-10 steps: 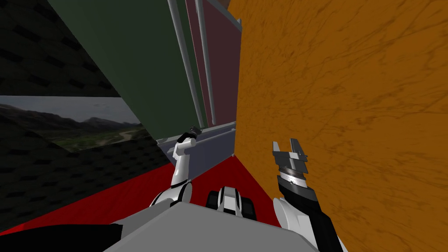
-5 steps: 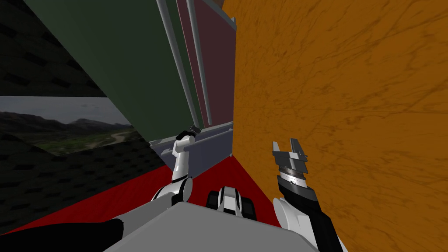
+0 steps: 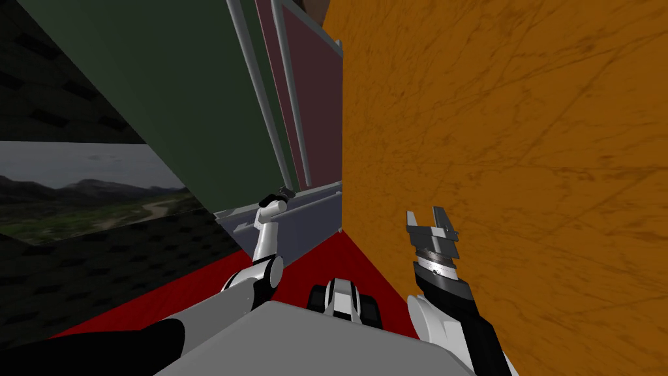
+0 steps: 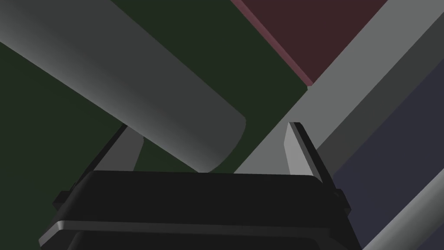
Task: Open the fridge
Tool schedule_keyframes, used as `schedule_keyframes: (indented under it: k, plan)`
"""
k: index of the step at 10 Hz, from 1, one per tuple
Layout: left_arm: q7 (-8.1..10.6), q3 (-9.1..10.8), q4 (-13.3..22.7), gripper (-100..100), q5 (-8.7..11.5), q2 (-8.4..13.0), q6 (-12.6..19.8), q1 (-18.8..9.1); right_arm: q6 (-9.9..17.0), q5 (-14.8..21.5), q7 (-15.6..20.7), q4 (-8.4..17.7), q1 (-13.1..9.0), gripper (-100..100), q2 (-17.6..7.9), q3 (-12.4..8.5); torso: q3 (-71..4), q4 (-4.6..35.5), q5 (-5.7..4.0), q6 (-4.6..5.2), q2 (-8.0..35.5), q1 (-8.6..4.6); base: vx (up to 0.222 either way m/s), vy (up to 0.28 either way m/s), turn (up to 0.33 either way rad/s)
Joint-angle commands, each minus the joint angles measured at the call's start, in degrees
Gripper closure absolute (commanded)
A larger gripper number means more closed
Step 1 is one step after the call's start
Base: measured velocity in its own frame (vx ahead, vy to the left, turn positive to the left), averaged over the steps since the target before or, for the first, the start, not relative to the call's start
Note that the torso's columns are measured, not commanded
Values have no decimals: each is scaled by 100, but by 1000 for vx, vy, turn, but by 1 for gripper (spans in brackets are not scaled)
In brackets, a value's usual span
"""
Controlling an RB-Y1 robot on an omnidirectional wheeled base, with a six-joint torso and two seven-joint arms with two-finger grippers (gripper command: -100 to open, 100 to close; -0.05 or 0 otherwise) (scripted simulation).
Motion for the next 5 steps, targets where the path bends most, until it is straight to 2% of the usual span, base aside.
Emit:
schedule_keyframes:
  k: [1,2,3,4,5]
  plan:
    - [-311,334,491,-100,280,424,-198,-227,0,0,0,0,-1,0,0,0,3,1,1,1,5,0,-83,-54,-214]
    - [-311,334,706,-100,280,431,-198,-227,0,0,0,0,-1,0,0,1,5,4,-4,8,10,-12,-62,-40,-95]
    - [-461,487,927,-100,414,640,-327,-343,0,0,0,0,0,0,0,0,4,2,-2,2,5,-6,-61,-28,-181]
    - [-461,487,1060,-100,414,640,-327,-343,0,0,0,0,-1,0,0,0,5,2,1,1,8,1,-47,-20,-90]
    - [-611,640,1274,-100,549,848,-455,-460,0,0,0,0,0,0,0,0,4,-4,8,-1,4,7,-57,-40,-173]
